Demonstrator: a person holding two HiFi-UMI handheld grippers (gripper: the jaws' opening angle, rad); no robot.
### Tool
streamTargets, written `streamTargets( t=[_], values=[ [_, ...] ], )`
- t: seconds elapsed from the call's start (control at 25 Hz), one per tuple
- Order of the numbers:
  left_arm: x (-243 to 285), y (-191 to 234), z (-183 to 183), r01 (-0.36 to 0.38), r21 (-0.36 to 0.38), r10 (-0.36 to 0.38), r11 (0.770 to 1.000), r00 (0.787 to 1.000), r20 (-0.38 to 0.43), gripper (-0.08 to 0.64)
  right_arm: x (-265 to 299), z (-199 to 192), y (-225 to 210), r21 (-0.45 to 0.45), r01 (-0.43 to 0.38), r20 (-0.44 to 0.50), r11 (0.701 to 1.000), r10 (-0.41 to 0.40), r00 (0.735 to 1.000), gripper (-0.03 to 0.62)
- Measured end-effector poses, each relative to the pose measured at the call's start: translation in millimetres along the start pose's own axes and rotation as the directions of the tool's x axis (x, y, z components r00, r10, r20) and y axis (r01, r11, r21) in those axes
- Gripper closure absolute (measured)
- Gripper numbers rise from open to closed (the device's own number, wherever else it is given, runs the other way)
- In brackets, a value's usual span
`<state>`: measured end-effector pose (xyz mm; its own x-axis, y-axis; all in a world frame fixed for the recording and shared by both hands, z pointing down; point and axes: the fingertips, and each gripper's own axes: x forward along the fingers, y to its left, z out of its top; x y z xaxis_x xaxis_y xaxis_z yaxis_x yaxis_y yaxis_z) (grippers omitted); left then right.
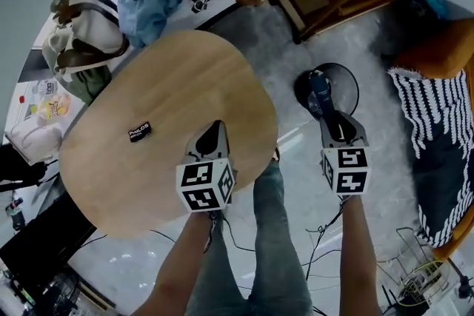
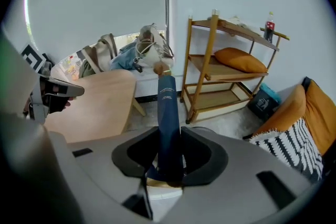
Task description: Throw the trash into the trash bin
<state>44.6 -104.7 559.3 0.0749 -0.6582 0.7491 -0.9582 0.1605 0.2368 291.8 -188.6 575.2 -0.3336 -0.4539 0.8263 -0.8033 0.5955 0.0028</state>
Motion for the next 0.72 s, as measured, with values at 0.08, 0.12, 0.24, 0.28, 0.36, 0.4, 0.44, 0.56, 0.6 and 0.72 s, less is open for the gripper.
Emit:
streamTargets(
  t=[0.08,0.12,0.24,0.28,0.36,0.4,0.44,0.56,0.6,0.72],
  values=[
    [13.6,-19.4,4.6,0.015,0.016,-0.014,1.0,1.0,-0.008,0.546,2.8,-7.2,-22.1,0.041,0.016,-0.003,0.999,-0.016,1.0,0.459],
    [21.0,-29.6,6.8,0.02,0.021,-0.02,1.0,1.0,-0.009,0.547,5.5,-10.2,-33.4,0.054,0.021,-0.002,0.998,-0.021,1.0,0.459],
    [42.9,-58.0,11.9,0.038,0.044,-0.038,0.998,0.999,-0.016,0.546,17.0,-22.7,-62.0,0.092,0.035,-0.002,0.995,-0.035,0.999,0.459],
    [49.3,-65.6,13.7,0.046,0.058,-0.045,0.997,0.999,-0.022,0.546,21.7,-28.6,-68.4,0.112,0.04,-0.005,0.993,-0.04,0.999,0.459],
    [61.4,-79.0,17.3,0.061,0.085,-0.059,0.995,0.998,-0.036,0.546,32.5,-40.8,-78.3,0.158,0.047,-0.015,0.986,-0.045,0.999,0.459],
    [67.4,-85.4,18.9,0.068,0.095,-0.064,0.993,0.997,-0.042,0.547,38.3,-46.4,-82.9,0.177,0.049,-0.02,0.983,-0.046,0.999,0.459],
    [73.3,-91.6,20.2,0.074,0.101,-0.069,0.992,0.996,-0.049,0.547,44.2,-51.8,-87.5,0.194,0.052,-0.026,0.98,-0.048,0.999,0.459],
    [88.4,-105.6,20.4,0.083,0.113,-0.075,0.99,0.995,-0.072,0.547,60.4,-68.5,-99.7,0.227,0.061,-0.048,0.972,-0.051,0.998,0.457],
    [92.2,-108.6,19.6,0.084,0.117,-0.075,0.99,0.994,-0.079,0.546,64.9,-74.1,-103.1,0.234,0.065,-0.057,0.97,-0.053,0.997,0.457],
    [102.7,-115.4,16.3,0.088,0.134,-0.075,0.987,0.993,-0.093,0.546,77.7,-87.1,-112.3,0.254,0.074,-0.072,0.964,-0.057,0.996,0.456]
  ],
)
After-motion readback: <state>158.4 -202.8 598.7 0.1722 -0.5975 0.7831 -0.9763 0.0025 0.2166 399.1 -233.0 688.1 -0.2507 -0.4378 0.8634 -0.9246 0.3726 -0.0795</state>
